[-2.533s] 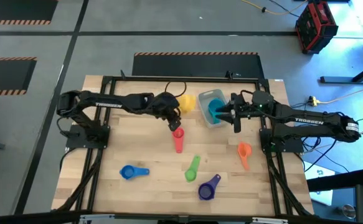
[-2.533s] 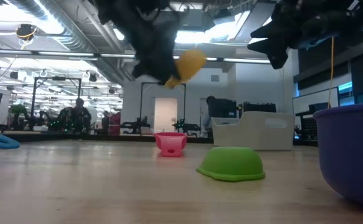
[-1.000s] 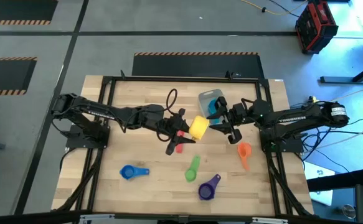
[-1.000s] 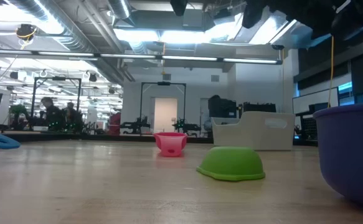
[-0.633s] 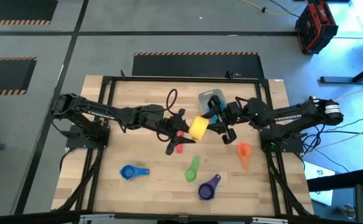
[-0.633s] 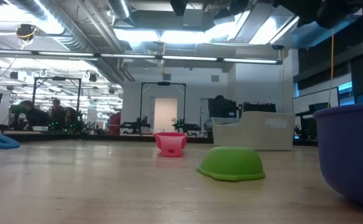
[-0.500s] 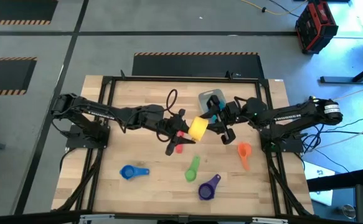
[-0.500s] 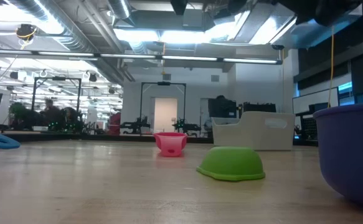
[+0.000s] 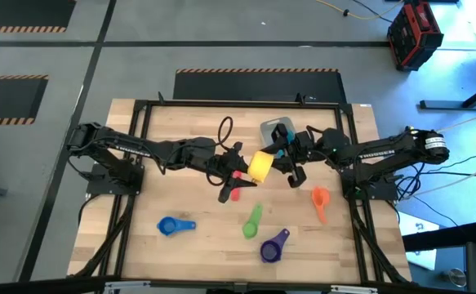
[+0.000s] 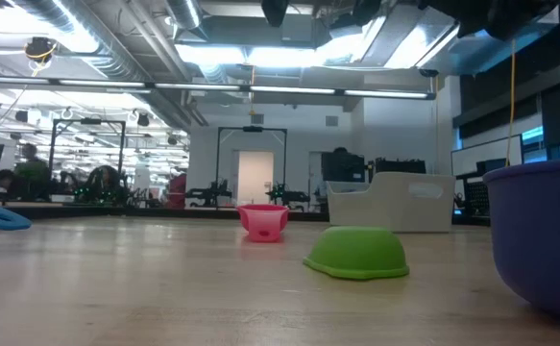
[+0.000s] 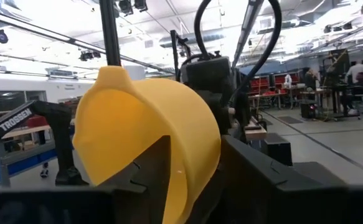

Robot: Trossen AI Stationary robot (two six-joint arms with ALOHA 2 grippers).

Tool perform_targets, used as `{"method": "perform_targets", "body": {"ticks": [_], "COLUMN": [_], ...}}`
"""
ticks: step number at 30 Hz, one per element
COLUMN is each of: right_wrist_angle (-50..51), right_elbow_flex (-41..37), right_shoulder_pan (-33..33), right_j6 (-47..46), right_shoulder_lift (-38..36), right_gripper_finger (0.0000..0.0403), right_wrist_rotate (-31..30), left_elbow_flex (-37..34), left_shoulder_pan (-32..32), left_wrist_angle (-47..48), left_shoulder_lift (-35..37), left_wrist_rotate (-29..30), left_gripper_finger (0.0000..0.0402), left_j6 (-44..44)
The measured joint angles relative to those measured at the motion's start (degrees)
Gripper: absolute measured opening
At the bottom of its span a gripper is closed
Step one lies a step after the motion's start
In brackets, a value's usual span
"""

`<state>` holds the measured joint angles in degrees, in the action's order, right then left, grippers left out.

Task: Nest measuring cups in basket
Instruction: Stack the yellow measuring cup on top of the light blue measuring cup in the grey bin

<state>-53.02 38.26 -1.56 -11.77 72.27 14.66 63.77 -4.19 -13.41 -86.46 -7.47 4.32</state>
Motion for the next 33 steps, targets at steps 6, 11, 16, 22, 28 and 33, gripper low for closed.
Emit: {"method": "perform_targets", "body": {"ticks": [6,11,16,22,28,33], "right_wrist_angle": [0.84,0.87,0.88,0.86,0.88,1.1], "right_elbow_flex": [0.02,0.02,0.02,0.02,0.02,0.02], "right_shoulder_pan": [0.0,0.0,-0.02,-0.09,-0.09,-0.09], "right_j6": [-0.03,0.09,0.5,0.9,0.85,0.67], "right_shoulder_lift": [0.0,0.0,0.02,0.02,0.02,0.02], "right_gripper_finger": [0.0145,0.0124,0.0051,0.0011,0.0011,0.0011], "right_wrist_rotate": [-0.07,-0.23,-0.83,-1.1,-1.03,-1.54], "left_elbow_flex": [0.0,0.0,0.0,-0.01,0.0,0.0], "left_shoulder_pan": [0.0,-0.02,0.0,-0.04,-0.07,-0.07], "left_wrist_angle": [0.14,0.44,0.54,0.95,1.03,1.2], "left_shoulder_lift": [0.0,0.0,-0.02,-0.04,-0.04,-0.04], "left_wrist_rotate": [0.92,0.97,1.64,4.68,5.86,6.06], "left_gripper_finger": [0.0134,0.0134,0.0134,0.0136,0.0138,0.0138], "left_j6": [-0.02,-0.07,0.04,0.05,0.0,0.13]}}
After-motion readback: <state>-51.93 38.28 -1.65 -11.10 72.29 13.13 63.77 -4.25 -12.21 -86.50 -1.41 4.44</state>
